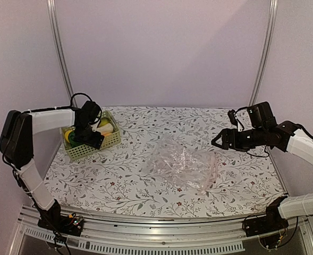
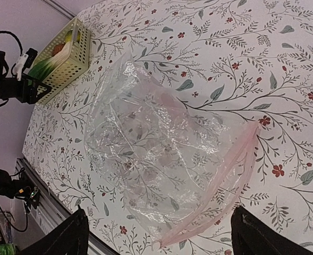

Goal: Place the food in the zip-top bag and seal the zipper
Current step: Adjust the bin at the corner of the board, then pick up the zipper food storage bag from the center of the board.

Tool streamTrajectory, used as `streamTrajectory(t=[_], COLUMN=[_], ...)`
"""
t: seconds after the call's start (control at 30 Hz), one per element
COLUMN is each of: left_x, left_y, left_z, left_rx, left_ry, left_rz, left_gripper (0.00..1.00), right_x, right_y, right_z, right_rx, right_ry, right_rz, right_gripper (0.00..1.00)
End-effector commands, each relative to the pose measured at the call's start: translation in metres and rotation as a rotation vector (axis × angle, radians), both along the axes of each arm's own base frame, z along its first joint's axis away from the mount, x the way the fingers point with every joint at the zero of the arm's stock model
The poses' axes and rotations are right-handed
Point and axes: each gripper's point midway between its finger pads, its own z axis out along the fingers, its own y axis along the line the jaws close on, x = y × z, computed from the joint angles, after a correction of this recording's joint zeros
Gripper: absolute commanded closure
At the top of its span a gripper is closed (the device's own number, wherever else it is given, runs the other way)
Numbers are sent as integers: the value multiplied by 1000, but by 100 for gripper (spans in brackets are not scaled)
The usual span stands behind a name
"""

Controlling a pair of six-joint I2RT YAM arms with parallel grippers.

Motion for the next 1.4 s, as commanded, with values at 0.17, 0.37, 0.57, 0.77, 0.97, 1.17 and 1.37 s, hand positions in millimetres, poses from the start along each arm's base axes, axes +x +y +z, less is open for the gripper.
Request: streamTrajectory(t=[0.17, 0.37, 0.57, 0.77, 0.97, 1.17, 1.37], left_x=[-37, -54, -71, -69, -57, -54, -54], left_y=[-68, -135, -217, -244, -252, -273, -290], left_z=[-4, 7, 25, 50, 106, 130, 112], left_rx=[-186, -273, -365, -327, -372, -466, -522], left_ry=[134, 154, 153, 115, -40, -102, -48], left_rz=[-133, -219, -321, -360, -355, -372, -362], left_gripper=[19, 22, 22, 19, 15, 16, 20], right_x=[-11, -9, -7, -15, -12, 8, 18], right_y=[-11, -19, -46, -54, -35, -13, 9], right_z=[-22, -53, -95, -126, -151, -159, -165], right_rx=[-21, -68, -119, -130, -72, 12, 106], right_ry=[45, 130, 280, 387, 457, 471, 508], right_rz=[-48, -107, -249, -291, -234, -202, -148], right_gripper=[9, 11, 31, 46, 49, 50, 86])
